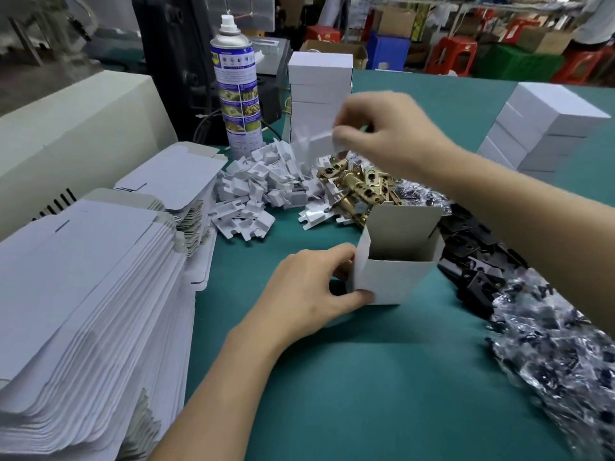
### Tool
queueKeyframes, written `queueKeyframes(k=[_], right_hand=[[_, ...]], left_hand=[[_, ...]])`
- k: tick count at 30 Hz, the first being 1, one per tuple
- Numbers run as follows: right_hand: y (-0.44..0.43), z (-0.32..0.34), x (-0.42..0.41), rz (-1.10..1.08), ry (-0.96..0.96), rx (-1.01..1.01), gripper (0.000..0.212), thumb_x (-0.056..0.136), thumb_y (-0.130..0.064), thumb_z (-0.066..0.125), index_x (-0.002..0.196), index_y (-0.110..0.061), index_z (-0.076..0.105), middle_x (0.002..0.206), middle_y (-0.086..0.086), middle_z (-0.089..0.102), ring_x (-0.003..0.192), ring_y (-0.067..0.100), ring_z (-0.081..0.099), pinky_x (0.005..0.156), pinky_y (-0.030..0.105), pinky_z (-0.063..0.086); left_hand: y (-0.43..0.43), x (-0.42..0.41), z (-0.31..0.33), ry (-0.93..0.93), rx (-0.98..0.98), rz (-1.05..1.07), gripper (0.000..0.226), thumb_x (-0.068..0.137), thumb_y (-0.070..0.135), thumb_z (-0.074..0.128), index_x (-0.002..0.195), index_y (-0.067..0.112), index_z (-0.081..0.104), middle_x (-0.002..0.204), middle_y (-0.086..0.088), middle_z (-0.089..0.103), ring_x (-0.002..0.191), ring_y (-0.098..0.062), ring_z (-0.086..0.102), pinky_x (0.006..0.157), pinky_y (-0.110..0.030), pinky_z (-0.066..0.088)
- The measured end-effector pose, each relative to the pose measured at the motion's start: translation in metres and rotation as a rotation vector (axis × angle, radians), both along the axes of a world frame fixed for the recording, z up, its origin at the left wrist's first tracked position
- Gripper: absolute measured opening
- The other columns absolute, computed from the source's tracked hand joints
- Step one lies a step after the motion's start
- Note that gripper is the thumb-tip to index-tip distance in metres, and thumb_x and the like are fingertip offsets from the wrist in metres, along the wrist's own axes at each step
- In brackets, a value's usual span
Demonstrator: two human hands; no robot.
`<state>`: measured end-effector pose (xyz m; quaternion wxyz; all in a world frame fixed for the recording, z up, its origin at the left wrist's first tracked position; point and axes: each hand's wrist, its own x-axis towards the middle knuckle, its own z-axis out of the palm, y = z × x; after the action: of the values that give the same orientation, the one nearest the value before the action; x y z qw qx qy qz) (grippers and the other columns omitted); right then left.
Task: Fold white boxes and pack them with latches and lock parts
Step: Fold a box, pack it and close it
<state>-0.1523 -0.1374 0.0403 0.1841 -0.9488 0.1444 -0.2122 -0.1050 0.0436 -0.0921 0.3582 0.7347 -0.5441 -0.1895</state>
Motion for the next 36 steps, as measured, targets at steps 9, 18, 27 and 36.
queueKeyframes(k=[9,18,27,36], right_hand=[[-0.010,0.029,-0.100,0.043,-0.274,0.519,0.019,0.094,-0.008,0.066,0.101,-0.025,0.071,0.058,-0.007,0.062,0.044,0.012,0.042,0.040,0.023,0.035],[-0.005,0.014,-0.118,-0.117,-0.217,0.732,0.029,0.096,-0.006,0.062,0.084,-0.024,0.081,0.056,-0.011,0.060,0.038,0.009,0.039,0.035,0.016,0.028],[0.000,0.013,-0.084,-0.159,-0.211,0.727,0.021,0.094,-0.009,0.065,0.087,-0.021,0.081,0.062,-0.008,0.065,0.039,0.010,0.043,0.036,0.017,0.030],[0.006,0.007,-0.041,-0.069,0.150,0.620,0.019,0.091,-0.010,0.068,0.087,-0.022,0.083,0.065,-0.009,0.068,0.042,0.010,0.041,0.040,0.015,0.034]], left_hand=[[-0.002,-0.002,-0.002,0.130,-0.005,0.040,0.034,0.083,0.045,0.079,0.114,0.044,0.065,0.106,0.024,0.076,0.102,0.005,0.070,0.091,-0.041,0.058],[-0.002,-0.002,-0.003,0.125,-0.025,0.030,0.037,0.084,0.044,0.081,0.116,0.048,0.063,0.104,0.029,0.075,0.101,0.008,0.069,0.085,-0.037,0.058],[-0.008,-0.011,-0.003,0.033,-0.260,0.052,0.107,0.075,0.049,0.087,0.154,0.053,0.014,0.152,0.036,0.039,0.124,0.011,0.053,0.095,-0.033,0.050],[-0.008,-0.012,-0.003,-0.099,-0.438,0.107,0.141,0.073,0.034,0.097,0.163,0.045,-0.011,0.175,0.018,-0.012,0.150,-0.005,0.038,0.098,-0.042,0.056]])
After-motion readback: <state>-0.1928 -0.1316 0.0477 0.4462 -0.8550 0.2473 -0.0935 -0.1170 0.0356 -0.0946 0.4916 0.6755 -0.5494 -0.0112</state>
